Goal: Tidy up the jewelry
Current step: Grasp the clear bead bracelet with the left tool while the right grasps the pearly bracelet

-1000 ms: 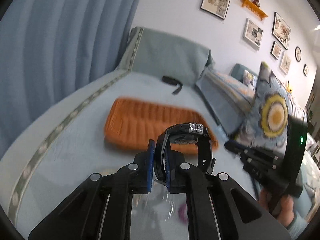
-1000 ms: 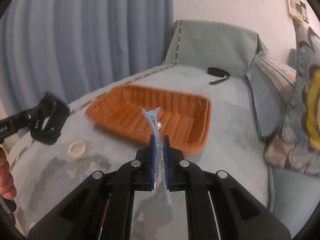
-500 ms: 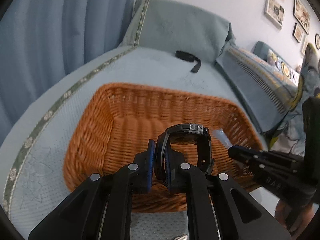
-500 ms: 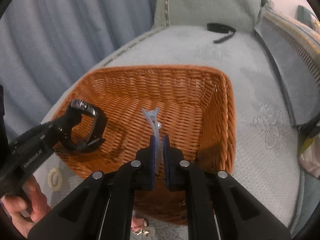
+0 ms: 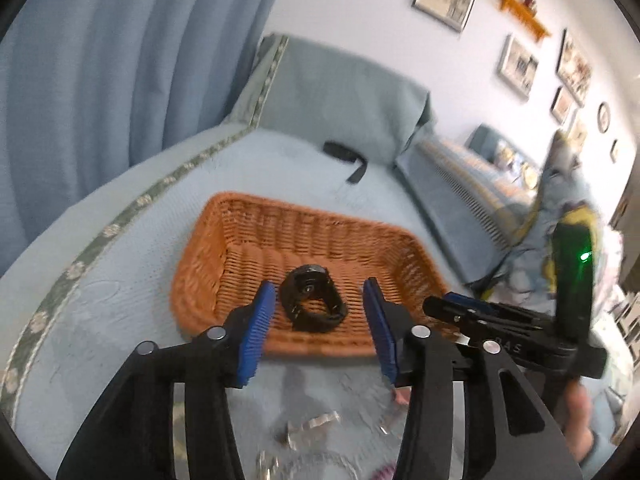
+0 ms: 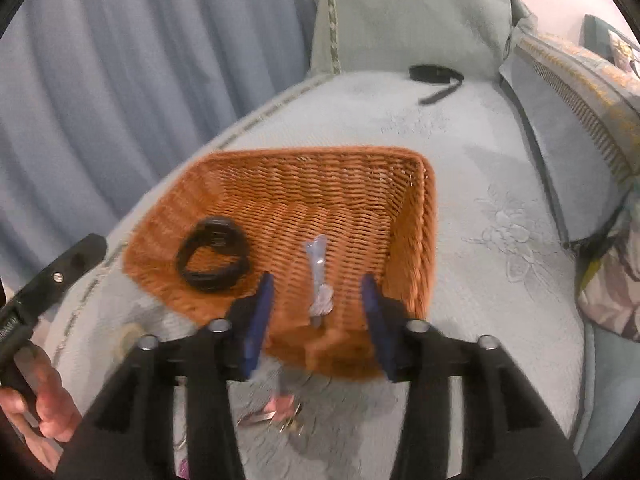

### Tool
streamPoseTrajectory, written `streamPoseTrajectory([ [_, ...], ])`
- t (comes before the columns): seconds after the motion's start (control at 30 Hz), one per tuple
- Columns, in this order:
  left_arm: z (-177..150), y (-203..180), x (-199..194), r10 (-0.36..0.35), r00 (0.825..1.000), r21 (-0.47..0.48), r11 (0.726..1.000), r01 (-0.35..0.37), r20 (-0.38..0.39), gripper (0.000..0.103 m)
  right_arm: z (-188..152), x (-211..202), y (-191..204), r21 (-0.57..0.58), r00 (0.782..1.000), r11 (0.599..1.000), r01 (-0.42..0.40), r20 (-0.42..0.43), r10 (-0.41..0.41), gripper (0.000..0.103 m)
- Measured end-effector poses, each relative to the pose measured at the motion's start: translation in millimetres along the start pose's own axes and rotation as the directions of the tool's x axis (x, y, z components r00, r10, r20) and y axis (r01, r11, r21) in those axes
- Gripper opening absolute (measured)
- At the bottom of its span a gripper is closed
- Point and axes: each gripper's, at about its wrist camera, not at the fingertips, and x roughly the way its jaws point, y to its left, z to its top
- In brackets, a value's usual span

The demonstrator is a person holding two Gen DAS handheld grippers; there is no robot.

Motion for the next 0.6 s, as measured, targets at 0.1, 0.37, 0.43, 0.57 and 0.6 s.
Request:
streamPoseTrajectory([
  [0.1,-8,-4,-43,-0.004,0.999,0.001,1.000,0.004,0.051,0.055,-16,-38,9,-0.031,0.998,0.999,-0.025,0.049,0.026,0.043],
  [0.37,-58,-17,-115,-0.008,0.993,-0.038,0.999,0.012,0.119,0.056,-81,-120,30,-0.098,0.983,0.994,-0.050,0.173,0.067,0.043],
  [0.43,-74,-17,-118,-0.004,0.994,-0.039,0.999,0.008,0.105,0.056,-101,-123,35,-0.104,0.986,0.994,-0.038,0.161,0.055,0.043],
  [0.57,-94,-5,-106,0.010,0.999,-0.061,0.998,-0.007,0.047,0.056,-137,-120,35,-0.100,0.992,0.994,-0.043,0.114,0.054,0.043],
  [0.6,-98,-1,-101,0.016,0.999,-0.067,0.998,-0.014,0.030,0.056,-146,-118,34,-0.099,0.994,0.994,-0.036,0.100,0.046,0.043],
])
